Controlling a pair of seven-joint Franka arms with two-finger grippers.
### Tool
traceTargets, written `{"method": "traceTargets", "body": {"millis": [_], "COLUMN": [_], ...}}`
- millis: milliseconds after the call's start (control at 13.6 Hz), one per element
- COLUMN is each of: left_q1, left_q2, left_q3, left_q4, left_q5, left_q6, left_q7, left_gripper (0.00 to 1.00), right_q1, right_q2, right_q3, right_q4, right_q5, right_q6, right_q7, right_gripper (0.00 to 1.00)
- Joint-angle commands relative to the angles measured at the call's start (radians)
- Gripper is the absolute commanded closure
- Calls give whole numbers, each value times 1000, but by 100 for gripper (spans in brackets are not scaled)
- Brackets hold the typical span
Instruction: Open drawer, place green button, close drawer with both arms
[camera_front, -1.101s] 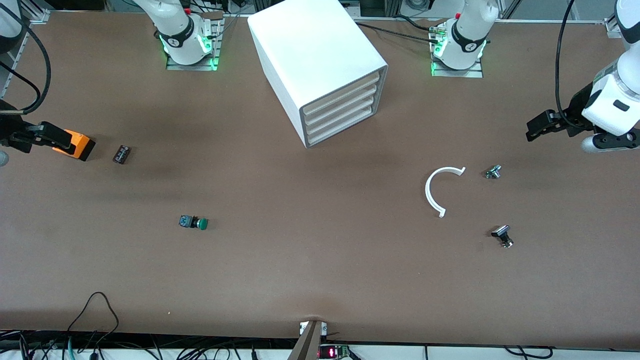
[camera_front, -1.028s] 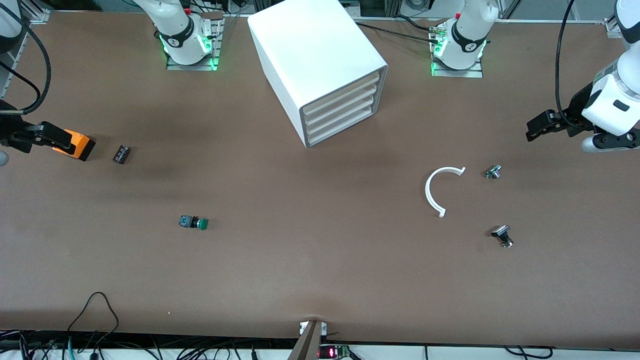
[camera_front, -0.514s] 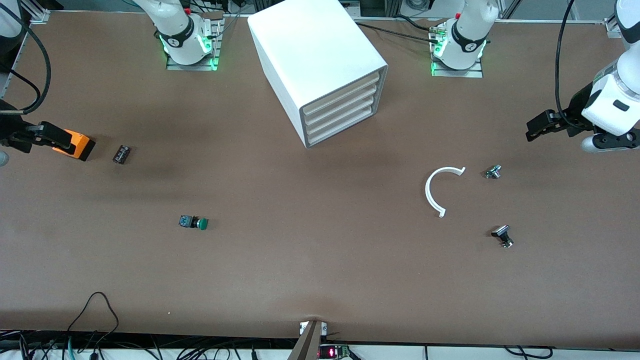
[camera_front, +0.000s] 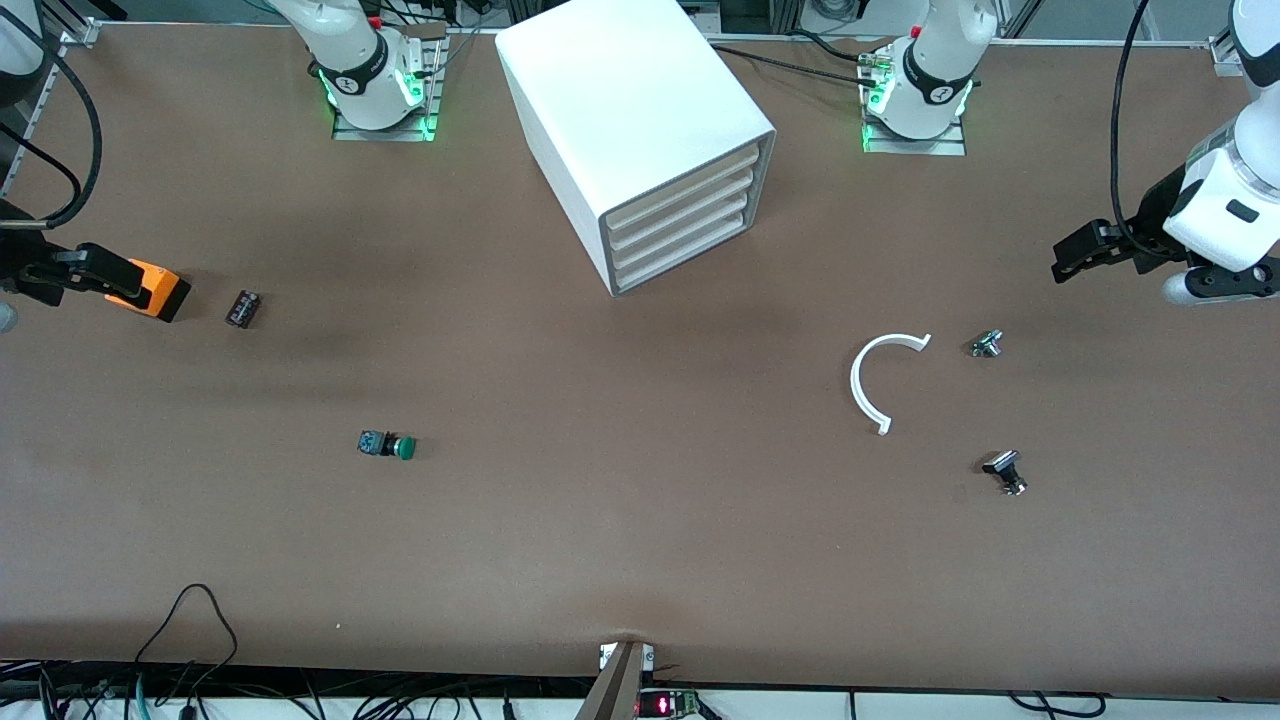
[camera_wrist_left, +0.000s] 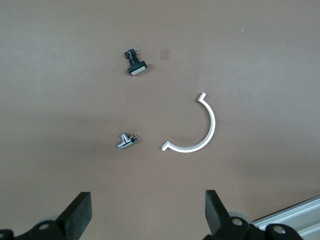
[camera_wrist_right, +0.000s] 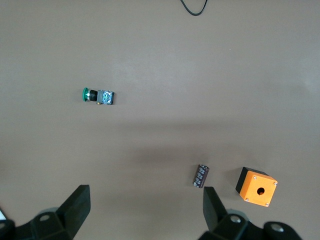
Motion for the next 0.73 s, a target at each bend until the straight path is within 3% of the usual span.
{"method": "traceTargets", "body": {"millis": [0, 661], "left_q1": [8, 8], "left_q2": [17, 19], "left_q3": [-6, -7], "left_q4": [37, 39], "left_q5": [-10, -10], "left_q6": [-18, -18], "left_q7": [-6, -6], "left_gripper": [0, 0], "right_q1": [-3, 2], "right_q2": [-10, -13], "right_q3": [3, 7], "right_q4": [2, 1], "right_q5": [-2, -11], "right_q6": [-12, -15], "right_q7": [-7, -3], "right_gripper": [0, 0]}}
